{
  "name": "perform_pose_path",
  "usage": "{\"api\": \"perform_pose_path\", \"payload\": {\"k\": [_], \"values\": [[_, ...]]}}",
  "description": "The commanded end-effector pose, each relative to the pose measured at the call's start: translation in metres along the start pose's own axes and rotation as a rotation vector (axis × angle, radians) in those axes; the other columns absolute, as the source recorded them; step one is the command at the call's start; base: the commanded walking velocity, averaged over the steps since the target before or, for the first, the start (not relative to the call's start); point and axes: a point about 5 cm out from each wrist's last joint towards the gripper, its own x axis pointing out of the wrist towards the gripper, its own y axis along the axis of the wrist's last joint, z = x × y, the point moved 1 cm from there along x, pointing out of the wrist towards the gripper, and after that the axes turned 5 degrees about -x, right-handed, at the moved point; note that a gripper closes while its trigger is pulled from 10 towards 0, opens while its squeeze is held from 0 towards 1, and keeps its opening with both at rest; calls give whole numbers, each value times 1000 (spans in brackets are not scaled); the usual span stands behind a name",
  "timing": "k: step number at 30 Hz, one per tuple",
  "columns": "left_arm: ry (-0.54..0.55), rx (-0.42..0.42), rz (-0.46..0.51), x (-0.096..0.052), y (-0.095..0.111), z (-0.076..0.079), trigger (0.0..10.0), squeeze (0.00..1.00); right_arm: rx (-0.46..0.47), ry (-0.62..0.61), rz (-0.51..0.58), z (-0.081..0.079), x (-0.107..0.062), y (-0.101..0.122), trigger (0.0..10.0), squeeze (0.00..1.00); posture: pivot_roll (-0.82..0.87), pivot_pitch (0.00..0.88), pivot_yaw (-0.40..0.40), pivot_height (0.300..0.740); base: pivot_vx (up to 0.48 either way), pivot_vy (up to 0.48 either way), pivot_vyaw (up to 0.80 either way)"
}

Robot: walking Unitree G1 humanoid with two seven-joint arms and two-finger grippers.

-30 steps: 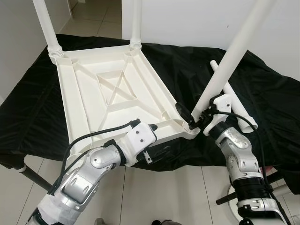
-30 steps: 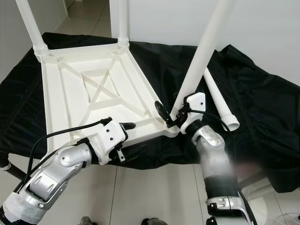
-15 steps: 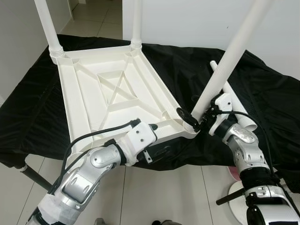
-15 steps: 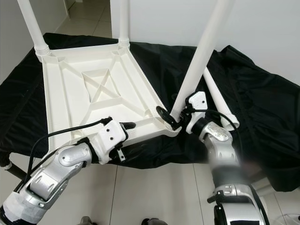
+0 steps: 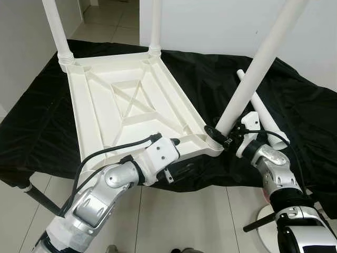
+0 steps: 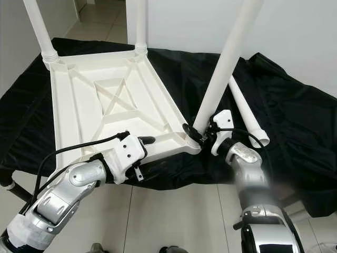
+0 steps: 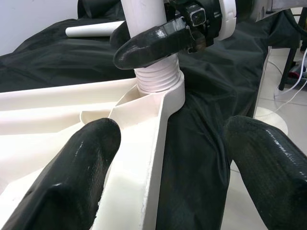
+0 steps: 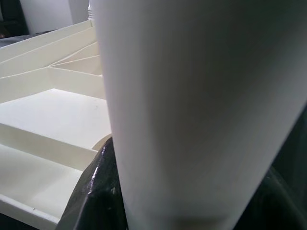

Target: Building children table

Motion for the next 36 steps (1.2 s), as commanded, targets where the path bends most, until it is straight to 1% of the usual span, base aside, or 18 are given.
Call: {"api": "perform_pose_path", "payload": {"k": [1,3,4,5,7,9,10,13,16,17,18,19,20,23,26,29,30,36], "values": [[-58,5,-8,2,-2,5,10000,0,27,-33,-42,1,-7,-11,10000,0,23,57,-81,740,0,0,0],[-57,6,-9,1,-3,5,10000,0,42,-58,-44,2,-9,-13,10000,0,25,55,-86,740,0,0,0],[-56,3,-10,1,-3,6,10000,0,71,-153,-49,4,-10,-17,10000,0,26,54,-91,740,0,0,0],[-56,3,-10,1,-3,6,10000,0,71,-153,-49,4,-10,-17,10000,0,26,54,-91,740,0,0,0],[-56,1,-12,0,-4,8,10000,0,65,-267,-94,9,-11,-23,10000,0,25,54,-91,740,0,0,0],[-57,-5,-14,1,-5,9,10000,0,107,-340,-109,7,-11,-28,10000,0,24,52,-91,740,0,0,0],[-57,-5,-14,1,-5,9,10000,0,107,-340,-109,7,-11,-28,10000,0,24,52,-91,740,0,0,0],[-60,-6,-12,1,-5,10,10000,0,138,-370,-99,-3,-5,-27,10000,0,22,52,-91,740,0,0,0],[-61,-5,-13,1,-5,10,10000,0,153,-416,-99,-6,-2,-25,10000,0,22,52,-91,740,0,0,0],[-62,-3,-14,1,-5,9,10000,0,173,-468,-106,-8,-1,-25,10000,0,22,52,-91,740,0,0,0],[-62,-3,-14,1,-5,9,10000,0,173,-468,-106,-8,-1,-25,10000,0,22,52,-91,740,0,0,0],[-63,-1,-16,0,-5,9,10000,0,213,-582,-121,-11,1,-25,10000,0,24,50,-91,740,0,0,0],[-63,-1,-16,0,-5,9,10000,0,213,-582,-121,-11,1,-25,10000,0,24,50,-91,740,0,0,0],[-64,2,-20,-1,-6,8,10000,0,229,-748,-133,-20,3,-23,10000,0,26,47,-93,740,0,0,0],[-64,3,-21,-1,-6,8,10000,0,226,-779,-135,-23,4,-22,10000,0,26,47,-93,740,0,0,0],[-65,1,-23,-2,-7,8,10000,0,273,-1001,-128,-33,4,-14,10000,0,29,38,-92,740,0,0,0],[-66,1,-23,-2,-7,8,10000,0,290,-1049,-124,-36,4,-12,10000,0,29,38,-92,740,0,0,0],[-75,3,-25,-2,-7,10,10000,0,290,-1098,-130,-46,6,-5,10000,0,32,35,-90,740,0,0,0]]}}
